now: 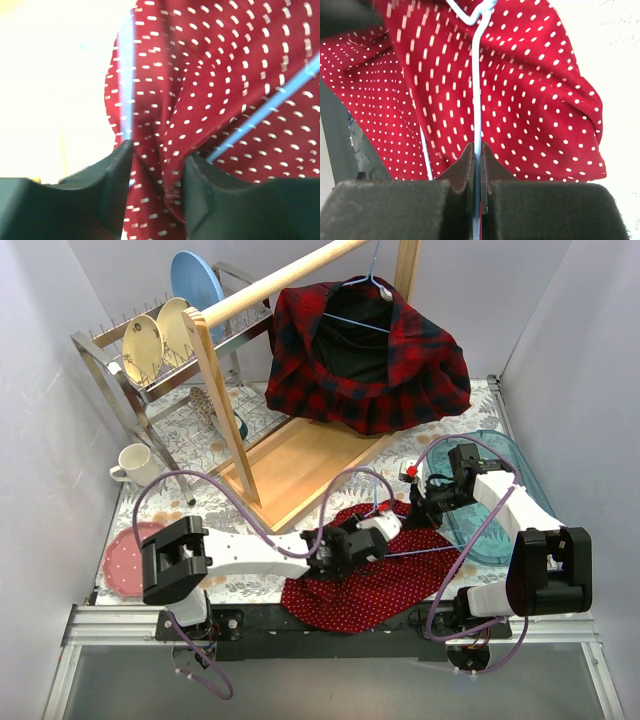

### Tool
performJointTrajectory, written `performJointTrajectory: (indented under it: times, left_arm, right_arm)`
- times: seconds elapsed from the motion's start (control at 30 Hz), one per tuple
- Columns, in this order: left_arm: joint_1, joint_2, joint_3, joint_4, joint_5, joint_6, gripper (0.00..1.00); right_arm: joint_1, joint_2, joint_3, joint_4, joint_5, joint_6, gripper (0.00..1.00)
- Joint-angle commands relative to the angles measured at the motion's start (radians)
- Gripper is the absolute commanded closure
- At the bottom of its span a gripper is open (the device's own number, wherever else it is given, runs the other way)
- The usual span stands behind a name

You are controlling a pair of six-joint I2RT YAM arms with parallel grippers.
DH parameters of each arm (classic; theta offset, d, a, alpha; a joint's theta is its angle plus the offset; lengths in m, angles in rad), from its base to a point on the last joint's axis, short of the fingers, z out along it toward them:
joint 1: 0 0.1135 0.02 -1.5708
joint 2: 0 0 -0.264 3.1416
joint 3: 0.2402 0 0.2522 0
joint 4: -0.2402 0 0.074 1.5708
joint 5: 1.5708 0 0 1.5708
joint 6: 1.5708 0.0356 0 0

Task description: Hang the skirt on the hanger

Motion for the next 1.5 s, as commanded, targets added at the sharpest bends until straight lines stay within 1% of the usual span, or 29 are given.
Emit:
performJointTrajectory:
  times: [0.0,0.17,0.27,0.3,0.43,0.63,0.73,0.9,1.07,1.1,1.3,1.37,1.43,1.47]
  left_arm:
    - [0.067,-0.092,-0.027,0.002,0.086,-0.013,0.7]
    - [0.084,-0.106,-0.035,0.014,0.151,-0.015,0.88]
    - [0.085,-0.124,-0.039,0.026,0.206,-0.002,0.95]
    - [0.085,-0.138,-0.041,0.031,0.231,0.002,1.0]
    - [0.085,-0.196,-0.059,0.064,0.31,0.028,1.0]
    - [0.085,-0.331,-0.053,0.06,0.343,0.022,1.0]
    - [0.085,-0.415,-0.047,0.046,0.357,0.018,1.0]
    - [0.088,-0.517,-0.039,0.011,0.36,-0.013,1.0]
    - [0.09,-0.557,-0.035,0.015,0.407,-0.034,1.0]
    - [0.09,-0.57,-0.033,0.019,0.451,-0.033,1.0]
    - [0.09,-0.652,-0.027,0.019,0.6,-0.019,1.0]
    - [0.09,-0.678,-0.023,0.023,0.671,-0.021,1.0]
    - [0.09,-0.682,-0.004,0.013,0.718,-0.025,1.0]
    - [0.09,-0.675,0.003,0.005,0.766,-0.031,1.0]
  right_arm:
    - [-0.003,-0.001,0.01,-0.013,0.006,-0.018,0.99]
    - [-0.003,0.004,0.013,-0.016,0.002,-0.015,0.99]
    - [-0.004,0.011,0.013,-0.016,0.003,-0.008,0.99]
    - [-0.003,0.011,0.015,-0.015,0.003,-0.008,0.99]
    - [-0.004,0.013,0.01,-0.001,0.012,0.01,0.99]
    - [-0.004,0.014,-0.002,0.017,0.031,0.012,0.99]
    - [-0.006,0.022,0.004,0.004,0.003,-0.014,0.99]
    - [-0.01,0.045,0.039,-0.102,-0.081,-0.125,0.99]
    - [-0.009,0.073,0.03,-0.059,-0.083,-0.099,0.99]
    - [-0.009,0.076,0.029,-0.04,-0.081,-0.093,0.99]
    - [-0.012,0.083,0.076,0.013,-0.094,-0.041,0.99]
    - [-0.012,0.103,0.107,0.016,-0.103,-0.035,0.99]
    - [-0.012,0.125,0.125,0.002,-0.113,-0.039,0.99]
    - [-0.01,0.128,0.133,-0.007,-0.12,-0.051,0.99]
